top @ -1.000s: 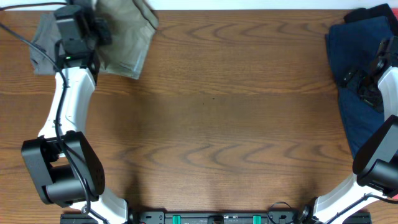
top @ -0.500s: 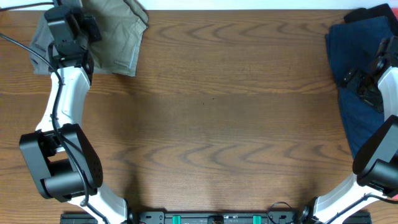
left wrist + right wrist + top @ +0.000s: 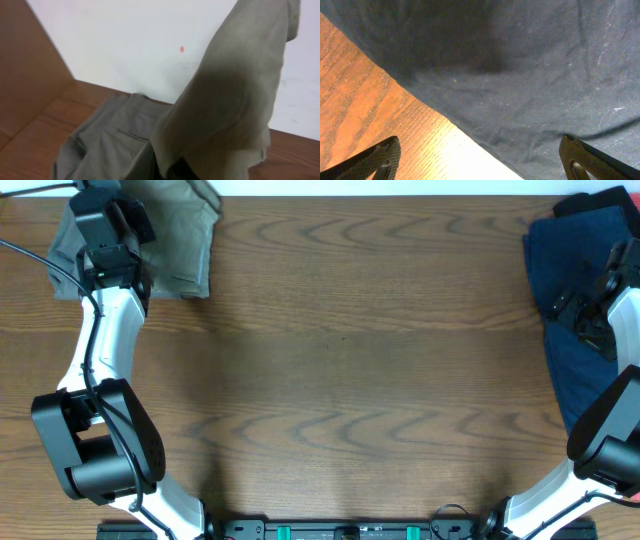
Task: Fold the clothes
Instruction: 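Place the folded shorts onto the grey garment at top left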
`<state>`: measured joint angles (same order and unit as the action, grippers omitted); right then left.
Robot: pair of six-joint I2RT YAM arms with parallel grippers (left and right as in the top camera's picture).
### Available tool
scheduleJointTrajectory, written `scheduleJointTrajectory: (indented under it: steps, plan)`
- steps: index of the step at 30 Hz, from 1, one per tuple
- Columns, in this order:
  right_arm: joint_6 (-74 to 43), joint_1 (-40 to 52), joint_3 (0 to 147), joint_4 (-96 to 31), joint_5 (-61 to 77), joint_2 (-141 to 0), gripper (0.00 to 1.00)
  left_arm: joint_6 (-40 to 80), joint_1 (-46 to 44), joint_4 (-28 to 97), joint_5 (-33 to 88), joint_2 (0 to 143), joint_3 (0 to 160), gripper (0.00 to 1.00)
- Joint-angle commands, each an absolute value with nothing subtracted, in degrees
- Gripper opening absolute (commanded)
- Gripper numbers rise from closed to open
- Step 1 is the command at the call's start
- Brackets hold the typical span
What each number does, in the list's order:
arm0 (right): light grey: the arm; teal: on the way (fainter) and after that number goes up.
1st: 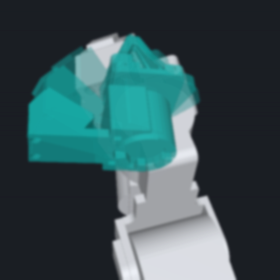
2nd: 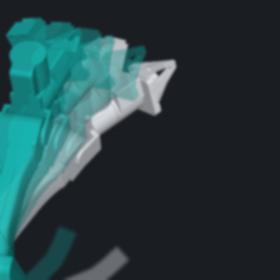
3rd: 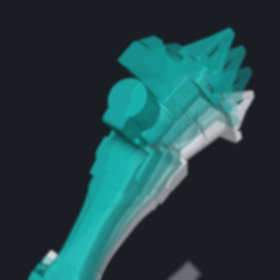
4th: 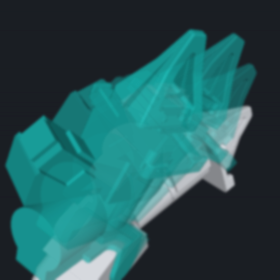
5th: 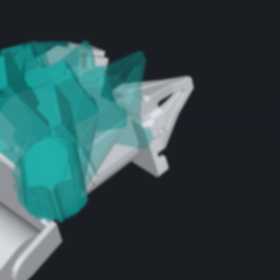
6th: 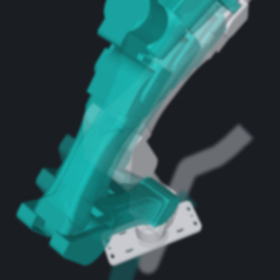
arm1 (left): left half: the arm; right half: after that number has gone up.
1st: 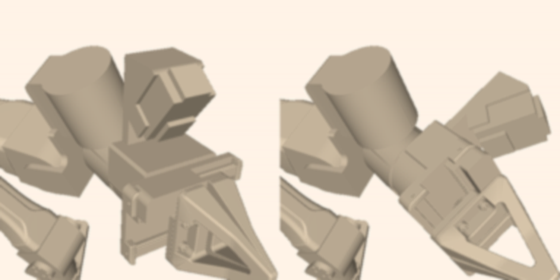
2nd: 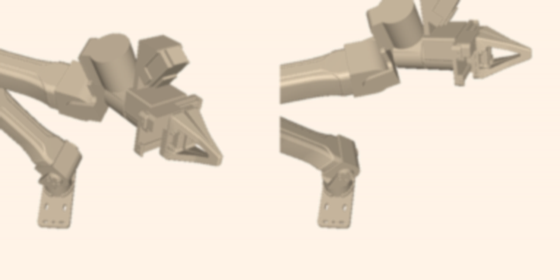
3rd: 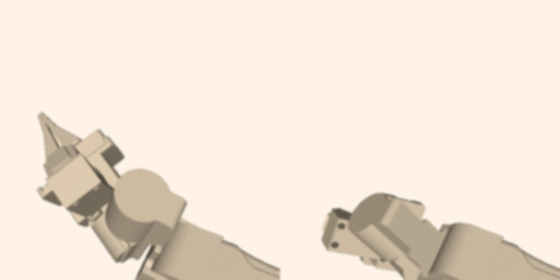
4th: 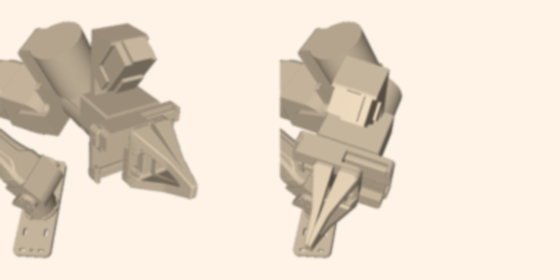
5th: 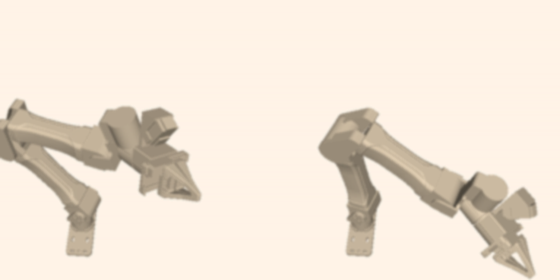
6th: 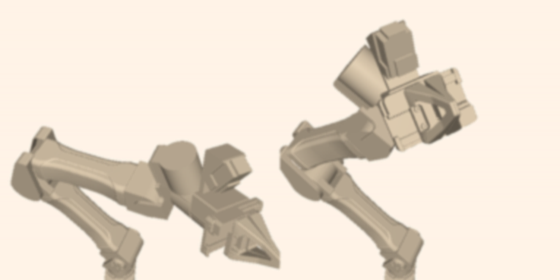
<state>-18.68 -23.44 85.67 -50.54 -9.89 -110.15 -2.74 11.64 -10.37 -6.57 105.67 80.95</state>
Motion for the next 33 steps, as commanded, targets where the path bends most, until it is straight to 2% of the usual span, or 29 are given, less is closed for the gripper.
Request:
scheduleJointTrajectory:
  steps: [1, 14, 26, 27, 28, 29, 31, 33]
  plan:
    - [-19.3, -24.0, 86.3, -50.6, -10.3, -110.0, 0.99, -1.7, 12.2, -11.5, -10.1, 104.8, 82.8, 0.06]
    - [-19.3, -23.9, 86.3, -50.6, -10.3, -110.0, 0.99, -2.0, 12.6, -11.7, -10.2, 108.4, 82.8, 0.06]
    - [-19.3, -24.0, 86.3, -50.6, -10.3, -110.0, 0.99, -3.0, 17.0, -20.6, -10.2, 118.5, 82.8, 0.06]
    - [-19.3, -23.9, 86.3, -50.6, -10.3, -110.0, 0.99, -3.0, 17.5, -20.9, -10.1, 119.0, 82.8, 0.09]
    - [-19.3, -23.9, 86.3, -50.6, -10.3, -110.0, 0.99, -3.0, 17.8, -21.1, -10.1, 119.5, 82.8, 0.22]
    - [-19.3, -23.9, 86.3, -50.6, -10.3, -110.0, 0.99, -3.0, 18.2, -21.0, -10.1, 119.8, 82.8, 0.44]
    - [-19.3, -23.9, 86.3, -50.6, -10.3, -110.0, 0.99, -3.0, 18.7, -20.9, -10.1, 120.2, 82.8, 0.95]
    - [-19.3, -23.9, 86.3, -50.6, -10.3, -110.0, 0.99, -3.0, 19.0, -21.2, -10.2, 120.1, 82.8, 0.98]
